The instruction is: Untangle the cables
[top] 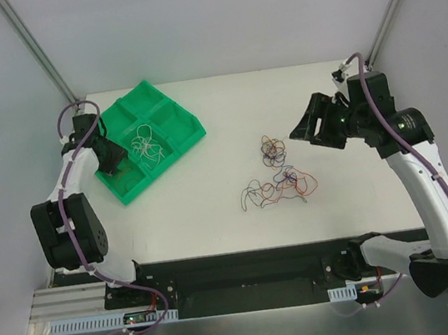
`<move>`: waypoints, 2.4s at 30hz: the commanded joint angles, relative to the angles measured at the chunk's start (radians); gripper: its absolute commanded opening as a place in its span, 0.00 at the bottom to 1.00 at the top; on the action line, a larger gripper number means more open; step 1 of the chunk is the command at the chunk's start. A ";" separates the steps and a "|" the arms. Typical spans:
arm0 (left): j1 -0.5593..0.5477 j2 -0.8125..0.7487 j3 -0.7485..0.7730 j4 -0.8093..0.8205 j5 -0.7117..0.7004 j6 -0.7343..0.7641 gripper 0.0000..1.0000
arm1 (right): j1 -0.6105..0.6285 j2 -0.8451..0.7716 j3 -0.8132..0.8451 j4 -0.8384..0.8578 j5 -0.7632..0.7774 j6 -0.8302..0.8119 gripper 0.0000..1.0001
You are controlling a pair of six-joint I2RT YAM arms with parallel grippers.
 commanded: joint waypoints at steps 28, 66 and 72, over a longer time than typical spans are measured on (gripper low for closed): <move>-0.804 0.129 -0.160 0.453 0.581 0.384 0.53 | 0.163 0.298 -0.165 -0.032 -0.112 -0.113 0.61; -0.868 -0.645 0.169 0.159 -0.053 0.802 0.00 | 0.061 0.664 -0.406 0.275 0.134 0.105 0.26; -0.868 -0.613 0.333 0.128 -0.132 0.856 0.00 | 0.039 0.614 -0.398 0.240 0.102 0.014 0.28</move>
